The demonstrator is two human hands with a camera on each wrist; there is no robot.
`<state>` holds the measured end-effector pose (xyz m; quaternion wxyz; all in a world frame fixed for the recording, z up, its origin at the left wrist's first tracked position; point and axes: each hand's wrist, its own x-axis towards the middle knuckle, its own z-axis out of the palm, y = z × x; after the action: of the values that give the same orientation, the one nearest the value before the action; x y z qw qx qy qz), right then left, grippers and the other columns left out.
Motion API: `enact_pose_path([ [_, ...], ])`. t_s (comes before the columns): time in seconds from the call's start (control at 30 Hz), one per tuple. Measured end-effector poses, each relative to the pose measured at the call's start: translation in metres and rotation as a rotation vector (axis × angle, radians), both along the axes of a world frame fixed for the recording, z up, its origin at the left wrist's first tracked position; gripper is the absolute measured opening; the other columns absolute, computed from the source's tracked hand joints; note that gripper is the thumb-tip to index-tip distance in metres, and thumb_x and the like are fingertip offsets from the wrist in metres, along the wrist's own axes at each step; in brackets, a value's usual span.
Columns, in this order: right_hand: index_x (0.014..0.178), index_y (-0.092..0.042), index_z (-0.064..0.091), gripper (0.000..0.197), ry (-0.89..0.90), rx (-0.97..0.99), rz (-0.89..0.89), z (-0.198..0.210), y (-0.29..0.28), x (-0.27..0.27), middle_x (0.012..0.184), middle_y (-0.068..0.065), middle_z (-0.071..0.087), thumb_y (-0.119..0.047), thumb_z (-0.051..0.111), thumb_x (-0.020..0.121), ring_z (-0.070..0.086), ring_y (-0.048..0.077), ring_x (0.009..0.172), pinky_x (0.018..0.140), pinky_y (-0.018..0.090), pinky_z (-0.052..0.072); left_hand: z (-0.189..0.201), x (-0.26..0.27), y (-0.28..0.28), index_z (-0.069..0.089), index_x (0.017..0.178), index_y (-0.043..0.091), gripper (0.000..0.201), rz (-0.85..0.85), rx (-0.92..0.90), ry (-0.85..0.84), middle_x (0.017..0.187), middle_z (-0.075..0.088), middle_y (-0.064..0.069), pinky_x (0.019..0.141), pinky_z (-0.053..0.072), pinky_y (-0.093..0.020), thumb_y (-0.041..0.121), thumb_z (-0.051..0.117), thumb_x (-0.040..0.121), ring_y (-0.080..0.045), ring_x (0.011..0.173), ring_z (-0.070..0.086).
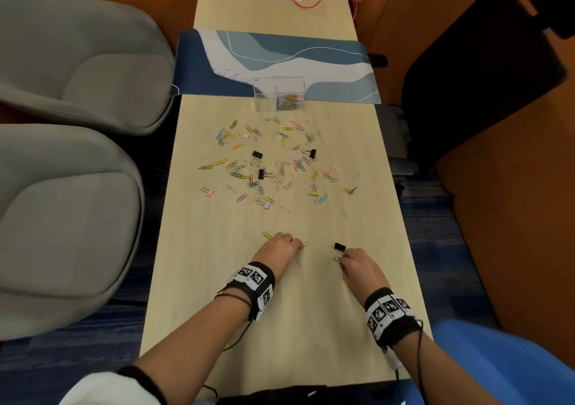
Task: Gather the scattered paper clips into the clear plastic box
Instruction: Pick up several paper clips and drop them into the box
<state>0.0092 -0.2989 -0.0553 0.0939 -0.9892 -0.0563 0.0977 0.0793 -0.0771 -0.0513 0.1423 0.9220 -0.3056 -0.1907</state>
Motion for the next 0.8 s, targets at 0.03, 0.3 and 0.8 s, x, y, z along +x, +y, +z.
enact_pose_path([
  [0.03, 0.059, -0.011, 0.068, 0.020, 0.021, -0.013, 0.032, 0.002, 0.003, 0.000, 0.069, 0.002, 0.060, 0.005, 0.080, 0.063, 0.059, 0.020, 0.059, 0.045, 0.026, 0.051, 0.001, 0.002, 0.003, 0.056, 0.128, 0.008, 0.038, 0.008, 0.000, 0.019, 0.117, 0.059, -0.015, 0.094, 0.043, -0.038, -0.001, 0.039, 0.096, -0.031, 0.111, 0.052],
  [0.3, 0.077, -0.014, 0.079, 0.018, 0.021, 0.593, -0.596, 0.058, 0.012, 0.024, 0.076, -0.005, 0.074, 0.001, 0.071, 0.070, 0.068, 0.006, 0.073, 0.071, 0.010, 0.052, 0.022, 0.027, 0.037, 0.075, 0.105, 0.015, 0.023, 0.318, -0.401, 0.071, 0.100, 0.072, -0.004, 0.086, 0.048, -0.018, 0.005, 0.060, 0.091, -0.017, 0.089, 0.066],
  [0.8, 0.098, 0.014, 0.063, 0.015, 0.112, 1.833, -0.969, 0.119, 0.029, 0.161, 0.102, 0.024, 0.067, 0.014, 0.054, 0.087, 0.070, 0.023, 0.086, 0.073, 0.021, 0.056, 0.108, 0.179, 0.036, 0.077, 0.097, 0.018, 0.015, 0.721, -0.904, -0.029, 0.090, 0.073, 0.010, 0.072, 0.051, -0.010, 0.011, 0.073, 0.085, 0.001, 0.079, 0.065],
])
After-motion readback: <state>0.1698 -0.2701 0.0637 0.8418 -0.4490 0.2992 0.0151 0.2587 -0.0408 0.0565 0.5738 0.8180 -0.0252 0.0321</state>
